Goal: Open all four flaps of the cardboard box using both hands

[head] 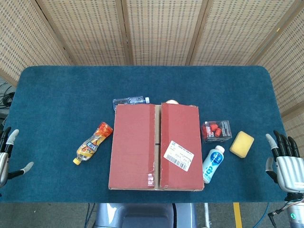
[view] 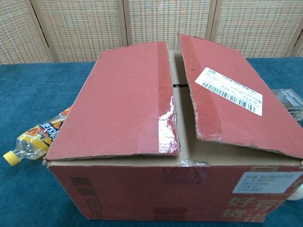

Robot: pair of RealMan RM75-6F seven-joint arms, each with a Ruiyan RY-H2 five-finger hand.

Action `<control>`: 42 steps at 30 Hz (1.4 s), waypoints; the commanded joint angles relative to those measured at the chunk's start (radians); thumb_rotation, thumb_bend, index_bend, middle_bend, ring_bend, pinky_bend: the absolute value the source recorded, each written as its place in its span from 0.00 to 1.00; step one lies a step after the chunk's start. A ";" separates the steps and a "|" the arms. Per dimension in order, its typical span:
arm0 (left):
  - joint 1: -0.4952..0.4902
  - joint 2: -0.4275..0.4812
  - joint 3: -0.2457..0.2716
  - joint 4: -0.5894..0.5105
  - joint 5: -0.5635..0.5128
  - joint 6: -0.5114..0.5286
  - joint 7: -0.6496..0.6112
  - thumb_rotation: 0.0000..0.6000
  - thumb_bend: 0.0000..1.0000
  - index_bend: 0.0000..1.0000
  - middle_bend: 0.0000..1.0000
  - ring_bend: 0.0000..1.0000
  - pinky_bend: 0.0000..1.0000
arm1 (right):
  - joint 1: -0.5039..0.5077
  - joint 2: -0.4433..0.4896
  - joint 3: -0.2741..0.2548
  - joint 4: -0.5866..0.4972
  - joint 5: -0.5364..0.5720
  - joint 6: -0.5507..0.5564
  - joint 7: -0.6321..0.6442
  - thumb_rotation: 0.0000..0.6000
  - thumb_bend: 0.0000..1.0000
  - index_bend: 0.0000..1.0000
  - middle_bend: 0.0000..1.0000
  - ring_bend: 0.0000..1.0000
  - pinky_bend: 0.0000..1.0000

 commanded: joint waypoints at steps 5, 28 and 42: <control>-0.001 -0.001 -0.001 0.002 0.005 0.002 0.000 0.81 0.10 0.04 0.00 0.00 0.00 | 0.002 0.001 0.001 -0.001 0.000 -0.002 0.001 1.00 0.78 0.04 0.01 0.00 0.00; -0.022 0.010 -0.009 -0.022 0.005 -0.021 0.022 0.81 0.10 0.04 0.00 0.00 0.00 | 0.023 0.058 -0.026 -0.024 -0.021 -0.072 0.109 1.00 0.86 0.04 0.05 0.00 0.00; -0.029 0.016 -0.009 -0.045 -0.025 -0.045 0.049 0.81 0.10 0.04 0.00 0.00 0.00 | 0.071 0.082 -0.020 -0.034 -0.074 -0.105 0.193 1.00 1.00 0.07 0.08 0.00 0.00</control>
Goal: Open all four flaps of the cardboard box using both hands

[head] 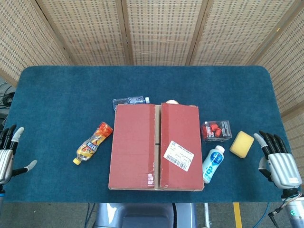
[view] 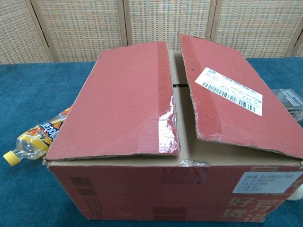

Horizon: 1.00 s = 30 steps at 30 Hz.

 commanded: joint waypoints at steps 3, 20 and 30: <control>-0.005 0.001 0.000 0.000 -0.004 -0.009 0.005 0.81 0.10 0.04 0.00 0.00 0.00 | 0.039 0.023 0.009 -0.011 -0.047 -0.018 0.059 1.00 1.00 0.09 0.10 0.00 0.00; -0.018 0.026 -0.013 -0.027 -0.030 -0.018 0.039 0.81 0.11 0.04 0.00 0.00 0.00 | 0.340 0.155 0.073 -0.108 -0.268 -0.200 0.401 1.00 1.00 0.29 0.27 0.00 0.00; -0.026 0.025 -0.006 -0.039 -0.057 -0.046 0.060 0.81 0.11 0.04 0.00 0.00 0.00 | 0.533 0.177 0.105 -0.183 -0.276 -0.390 0.482 1.00 1.00 0.29 0.28 0.00 0.00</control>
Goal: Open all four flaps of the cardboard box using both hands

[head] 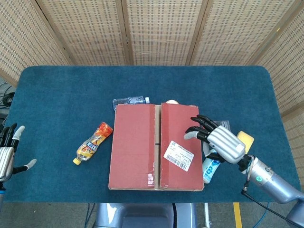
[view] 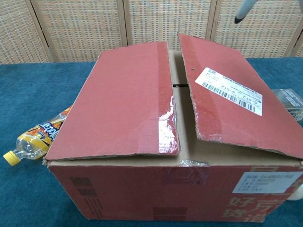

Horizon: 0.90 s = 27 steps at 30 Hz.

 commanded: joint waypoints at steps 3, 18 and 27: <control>-0.004 0.001 0.000 -0.003 -0.016 -0.010 0.007 0.81 0.11 0.04 0.00 0.00 0.00 | 0.109 -0.008 0.021 -0.035 0.019 -0.119 0.011 1.00 1.00 0.29 0.28 0.00 0.00; -0.012 -0.002 0.003 0.017 -0.050 -0.038 -0.011 0.81 0.11 0.04 0.00 0.00 0.00 | 0.236 -0.094 0.027 -0.010 0.110 -0.259 -0.134 1.00 1.00 0.30 0.28 0.00 0.00; -0.011 -0.003 0.006 0.029 -0.057 -0.046 -0.029 0.81 0.11 0.04 0.00 0.00 0.00 | 0.254 -0.119 0.016 -0.002 0.157 -0.292 -0.218 1.00 1.00 0.30 0.28 0.00 0.00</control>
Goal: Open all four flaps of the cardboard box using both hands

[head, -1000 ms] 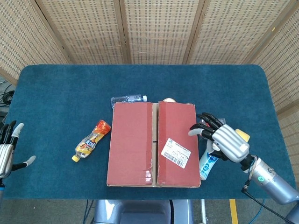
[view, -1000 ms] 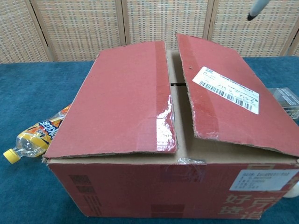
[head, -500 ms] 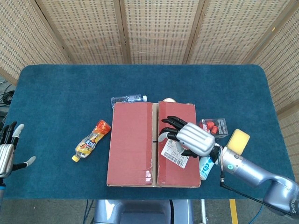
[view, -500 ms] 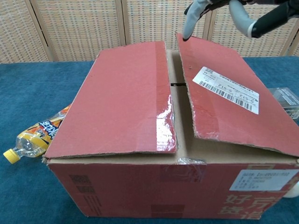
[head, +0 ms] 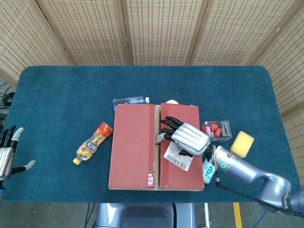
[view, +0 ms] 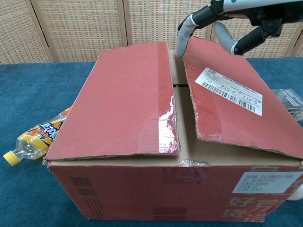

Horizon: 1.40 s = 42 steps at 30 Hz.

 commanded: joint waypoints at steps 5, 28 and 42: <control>-0.002 -0.003 0.002 0.008 -0.008 -0.009 -0.004 0.81 0.11 0.04 0.00 0.00 0.00 | 0.011 -0.019 -0.008 0.011 0.034 -0.012 -0.068 1.00 1.00 0.31 0.29 0.00 0.00; -0.012 -0.014 0.004 0.027 -0.018 -0.025 -0.017 0.81 0.11 0.04 0.00 0.00 0.00 | 0.035 -0.033 -0.007 -0.042 0.096 -0.007 -0.183 1.00 1.00 0.31 0.29 0.00 0.00; -0.012 -0.014 0.011 0.035 -0.018 -0.034 -0.040 0.81 0.11 0.04 0.00 0.00 0.00 | 0.041 -0.049 -0.024 -0.037 0.117 -0.022 -0.224 1.00 1.00 0.32 0.29 0.00 0.00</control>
